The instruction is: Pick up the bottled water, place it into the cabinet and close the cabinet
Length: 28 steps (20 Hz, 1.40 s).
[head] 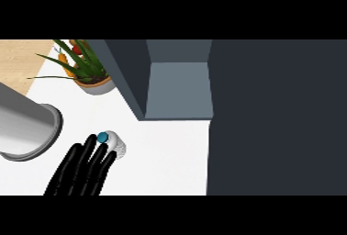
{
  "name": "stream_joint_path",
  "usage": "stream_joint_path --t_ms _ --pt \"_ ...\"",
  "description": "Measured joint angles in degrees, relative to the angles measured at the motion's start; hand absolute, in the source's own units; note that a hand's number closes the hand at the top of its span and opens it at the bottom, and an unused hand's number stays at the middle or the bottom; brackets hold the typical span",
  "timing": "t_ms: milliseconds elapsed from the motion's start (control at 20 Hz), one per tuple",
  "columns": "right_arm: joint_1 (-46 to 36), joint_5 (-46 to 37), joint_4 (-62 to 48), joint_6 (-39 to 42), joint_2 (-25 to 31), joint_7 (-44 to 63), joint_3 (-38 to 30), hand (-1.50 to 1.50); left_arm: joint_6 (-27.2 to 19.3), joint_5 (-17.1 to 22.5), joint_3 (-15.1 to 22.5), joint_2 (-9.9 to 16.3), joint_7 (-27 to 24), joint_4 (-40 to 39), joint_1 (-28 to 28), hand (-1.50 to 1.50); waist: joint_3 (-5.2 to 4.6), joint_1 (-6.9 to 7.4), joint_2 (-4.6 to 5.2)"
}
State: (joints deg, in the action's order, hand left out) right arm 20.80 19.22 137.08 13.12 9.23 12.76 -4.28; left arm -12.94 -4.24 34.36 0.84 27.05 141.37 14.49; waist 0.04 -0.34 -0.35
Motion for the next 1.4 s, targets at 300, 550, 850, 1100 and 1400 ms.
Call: stream_joint_path --t_ms 300,550,850,1100,1400 --pt "2.0 0.8 0.3 1.5 -0.3 -0.4 -0.9 -1.5 -2.4 -0.9 3.1 0.9 1.8 0.4 0.6 -1.5 0.0 -0.01 -0.11" --pt "2.7 1.5 0.3 2.3 -0.1 -0.4 -2.0 -1.5 -4.5 -1.5 4.8 2.0 2.9 0.7 0.9 -1.5 0.0 0.08 -0.17" --pt "3.8 2.4 0.2 2.9 -0.7 -0.9 -2.3 -1.5 -7.2 -2.0 4.3 3.4 1.8 0.5 2.0 -1.5 -0.02 0.01 -0.26" --pt "4.4 3.1 0.1 3.6 -0.6 -1.5 -3.4 -1.5 -8.7 -1.9 0.2 5.1 -0.9 0.1 3.0 -1.5 -0.06 -0.08 -0.19" --pt "5.5 4.3 0.1 4.7 0.2 -1.9 -5.4 -1.5 -8.5 0.2 -5.9 7.1 -4.1 -0.9 5.1 -1.5 -0.12 -0.31 -0.04"
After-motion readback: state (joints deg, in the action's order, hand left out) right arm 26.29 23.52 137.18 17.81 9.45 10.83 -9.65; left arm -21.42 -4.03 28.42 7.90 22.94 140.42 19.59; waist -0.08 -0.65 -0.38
